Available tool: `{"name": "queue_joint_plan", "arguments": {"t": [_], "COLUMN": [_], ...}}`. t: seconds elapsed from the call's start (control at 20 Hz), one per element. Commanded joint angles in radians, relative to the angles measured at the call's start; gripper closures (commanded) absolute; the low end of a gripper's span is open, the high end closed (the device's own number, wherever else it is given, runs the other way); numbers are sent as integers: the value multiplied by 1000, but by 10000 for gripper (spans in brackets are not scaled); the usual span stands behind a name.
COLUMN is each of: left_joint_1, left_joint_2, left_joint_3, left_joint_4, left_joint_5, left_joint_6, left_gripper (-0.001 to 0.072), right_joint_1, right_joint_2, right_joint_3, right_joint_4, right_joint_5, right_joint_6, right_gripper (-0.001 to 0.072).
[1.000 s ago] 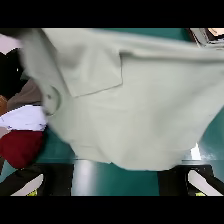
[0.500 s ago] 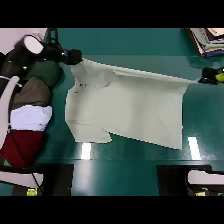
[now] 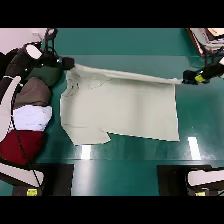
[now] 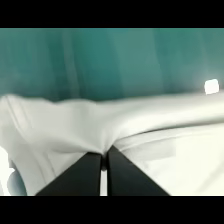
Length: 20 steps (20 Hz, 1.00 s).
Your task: Fold the shirts.
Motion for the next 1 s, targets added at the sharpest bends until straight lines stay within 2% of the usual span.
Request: {"name": "queue_joint_plan", "arguments": {"t": [0.0,0.3,0.35,0.4,0.45,0.5,0.55,0.6,0.75,0.95], "left_joint_1": [37,33,33,33,34,36,45,63,119,129], "left_joint_2": [-3,-3,-2,-2,0,5,17,40,179,501], "left_joint_3": [-84,-161,-161,-161,-161,-158,-155,-155,-253,-661], "left_joint_4": [11,7,8,8,10,12,16,21,25,59], "left_joint_5": [-105,-134,-145,-157,-176,-206,-245,-294,-399,-398], "left_joint_6": [43,39,26,4,-16,-32,-38,-38,-66,-119], "left_gripper": [683,681,612,295,118,120,125,247,251,251], "right_joint_1": [34,74,74,74,69,65,55,51,7,-19], "right_joint_2": [32,38,43,50,60,75,102,134,263,389], "right_joint_3": [-142,-210,-210,-210,-210,-210,-211,-211,-211,-211], "right_joint_4": [3,6,10,35,63,85,79,72,84,80], "right_joint_5": [-66,-100,-95,-89,-85,-69,-44,-17,108,169], "right_joint_6": [18,56,67,66,66,66,64,49,-19,-44], "right_gripper": [698,697,694,621,364,311,311,315,333,333]}}
